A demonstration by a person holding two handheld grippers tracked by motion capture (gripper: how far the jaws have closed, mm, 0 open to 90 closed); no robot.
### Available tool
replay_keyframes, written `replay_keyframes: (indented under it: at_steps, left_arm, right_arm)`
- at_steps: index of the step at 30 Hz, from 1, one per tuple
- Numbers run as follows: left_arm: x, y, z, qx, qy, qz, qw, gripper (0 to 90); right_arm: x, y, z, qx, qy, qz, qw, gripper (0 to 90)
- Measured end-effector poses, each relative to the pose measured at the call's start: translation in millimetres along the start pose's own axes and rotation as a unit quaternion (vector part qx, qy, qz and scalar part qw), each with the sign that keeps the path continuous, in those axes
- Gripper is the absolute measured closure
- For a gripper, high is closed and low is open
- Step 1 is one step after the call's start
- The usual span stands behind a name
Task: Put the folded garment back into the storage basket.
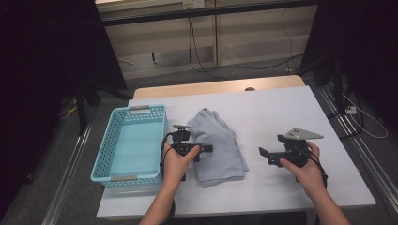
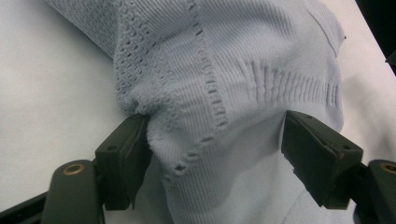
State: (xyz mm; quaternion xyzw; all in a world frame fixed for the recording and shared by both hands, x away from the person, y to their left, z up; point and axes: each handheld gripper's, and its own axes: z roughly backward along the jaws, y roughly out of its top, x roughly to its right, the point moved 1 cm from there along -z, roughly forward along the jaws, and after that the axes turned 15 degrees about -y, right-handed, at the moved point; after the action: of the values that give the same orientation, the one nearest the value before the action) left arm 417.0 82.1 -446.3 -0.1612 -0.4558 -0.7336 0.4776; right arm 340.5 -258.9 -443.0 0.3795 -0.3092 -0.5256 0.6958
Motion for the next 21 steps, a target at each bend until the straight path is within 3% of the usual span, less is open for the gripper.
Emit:
replay_keyframes:
  at_steps: [7, 14, 21]
  left_arm:
    - [-2.0, -1.0, -3.3, -0.002, -0.001, 0.004, 1.0, 25.4]
    - [-0.9, -1.9, -11.2, -0.006, -0.009, 0.009, 0.9999, 32.8]
    - [-2.0, 1.8, -16.7, -0.003, -0.032, 0.022, 0.9993, 42.8]
  right_arm:
    - [0.3, 1.2, 0.8, 0.003, 0.0, 0.0, 1.0, 8.8]
    - [0.1, 1.6, 0.8, 0.004, 0.0, 0.0, 1.0, 8.7]
    - [0.6, 1.4, 1.6, 0.005, 0.0, -0.001, 1.0, 8.7]
